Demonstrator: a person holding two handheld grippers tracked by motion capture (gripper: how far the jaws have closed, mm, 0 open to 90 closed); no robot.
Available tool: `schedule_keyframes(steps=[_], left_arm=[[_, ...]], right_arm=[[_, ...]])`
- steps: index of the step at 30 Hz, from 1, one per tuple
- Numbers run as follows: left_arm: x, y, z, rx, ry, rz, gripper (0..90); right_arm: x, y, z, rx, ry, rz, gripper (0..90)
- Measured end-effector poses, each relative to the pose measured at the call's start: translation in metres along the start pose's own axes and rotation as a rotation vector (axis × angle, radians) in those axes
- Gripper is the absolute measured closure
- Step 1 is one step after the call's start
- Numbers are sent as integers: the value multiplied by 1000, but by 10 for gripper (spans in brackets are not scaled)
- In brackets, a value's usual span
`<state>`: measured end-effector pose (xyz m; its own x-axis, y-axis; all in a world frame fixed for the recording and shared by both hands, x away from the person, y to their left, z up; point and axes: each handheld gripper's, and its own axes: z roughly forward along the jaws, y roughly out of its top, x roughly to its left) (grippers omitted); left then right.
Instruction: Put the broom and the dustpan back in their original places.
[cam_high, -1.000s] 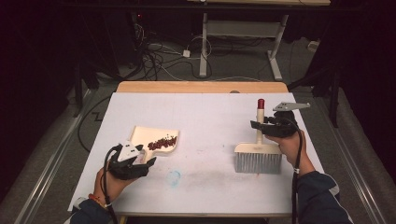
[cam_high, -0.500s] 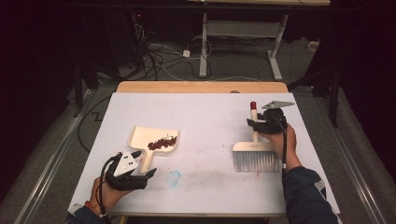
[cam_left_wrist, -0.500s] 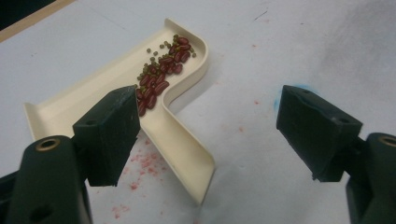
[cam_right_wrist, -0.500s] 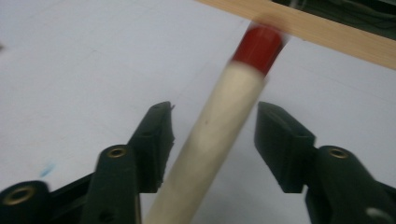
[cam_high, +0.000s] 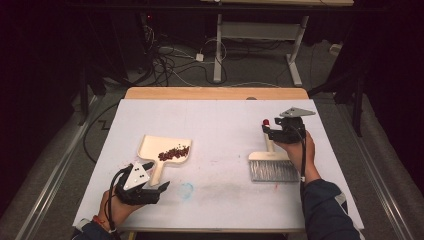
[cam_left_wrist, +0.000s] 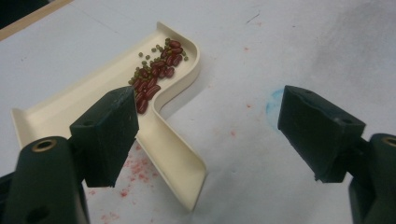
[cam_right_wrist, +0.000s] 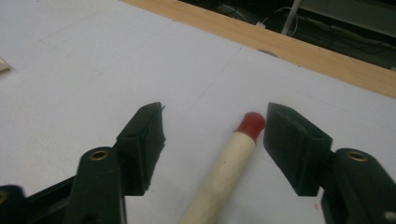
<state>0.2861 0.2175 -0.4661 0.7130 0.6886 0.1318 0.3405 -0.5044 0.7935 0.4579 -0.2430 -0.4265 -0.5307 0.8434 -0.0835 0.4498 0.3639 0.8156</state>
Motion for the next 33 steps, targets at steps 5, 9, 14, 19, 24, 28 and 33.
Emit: schedule_keyframes(steps=[5,9,14,19,24,28,33], left_arm=[[0,0,2,1,-2,-5,190],[0,0,4,1,2,-12,182],[0,0,5,-6,-2,-19,181],[-3,1,6,0,-9,-11,182],[-3,1,6,1,-13,-10,181],[-3,1,6,1,-8,-11,182],[-5,1,8,23,8,12,182]], right_arm=[[2,3,-7,-52,-5,12,305],[4,6,-15,-103,-14,6,277],[6,9,-23,-135,-12,4,256],[11,10,-30,-172,0,-4,225],[16,10,-40,-216,13,-23,225],[20,12,-48,-243,22,-47,222],[31,11,-57,-266,55,-76,218]])
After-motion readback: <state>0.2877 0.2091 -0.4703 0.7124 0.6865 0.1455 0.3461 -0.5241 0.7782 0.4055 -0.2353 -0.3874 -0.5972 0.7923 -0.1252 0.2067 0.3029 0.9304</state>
